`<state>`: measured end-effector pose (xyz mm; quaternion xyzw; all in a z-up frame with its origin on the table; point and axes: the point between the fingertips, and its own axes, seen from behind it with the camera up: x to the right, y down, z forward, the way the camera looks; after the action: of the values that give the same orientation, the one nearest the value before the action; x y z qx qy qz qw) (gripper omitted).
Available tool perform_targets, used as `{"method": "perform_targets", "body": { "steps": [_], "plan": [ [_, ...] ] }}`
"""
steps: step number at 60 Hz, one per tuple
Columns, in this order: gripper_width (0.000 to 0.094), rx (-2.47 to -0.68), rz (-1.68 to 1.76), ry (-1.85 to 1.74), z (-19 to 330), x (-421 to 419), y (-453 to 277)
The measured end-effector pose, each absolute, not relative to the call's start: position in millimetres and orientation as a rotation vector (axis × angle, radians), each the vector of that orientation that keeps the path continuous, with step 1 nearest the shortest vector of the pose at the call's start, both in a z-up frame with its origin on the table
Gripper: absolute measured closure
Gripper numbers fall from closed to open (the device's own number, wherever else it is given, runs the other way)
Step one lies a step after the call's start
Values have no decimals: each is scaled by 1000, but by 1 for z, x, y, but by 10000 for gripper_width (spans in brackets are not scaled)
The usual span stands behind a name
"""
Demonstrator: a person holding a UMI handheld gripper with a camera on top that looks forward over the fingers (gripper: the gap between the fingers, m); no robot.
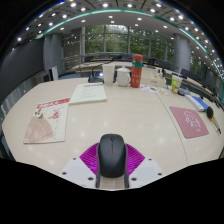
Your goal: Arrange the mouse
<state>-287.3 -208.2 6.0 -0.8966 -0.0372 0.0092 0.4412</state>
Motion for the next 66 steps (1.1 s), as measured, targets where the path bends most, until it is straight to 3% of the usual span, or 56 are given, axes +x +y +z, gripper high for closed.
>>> {"method": "perform_targets", "body": {
  "steps": [5,17,22,27,33,47,54,61,64,66],
  "plan": [
    [618,-2175,49,-79,47,-281,-201],
    [619,-1964,117,-35,184,-212,-158],
    [619,-1914,108,-13,220,-155,-132],
    [620,-1904,74,8,229,-86,-106],
    [620,-1947,31,40,203,-11,-81],
    [620,-2136,-33,61,65,101,-54],
    [612,-2195,-20,77,20,121,-51],
    [501,-2260,20,68,-12,122,-52],
    [456,-2246,22,59,-9,123,-52],
    [368,-2244,9,50,-6,124,-54]
  ]
}}
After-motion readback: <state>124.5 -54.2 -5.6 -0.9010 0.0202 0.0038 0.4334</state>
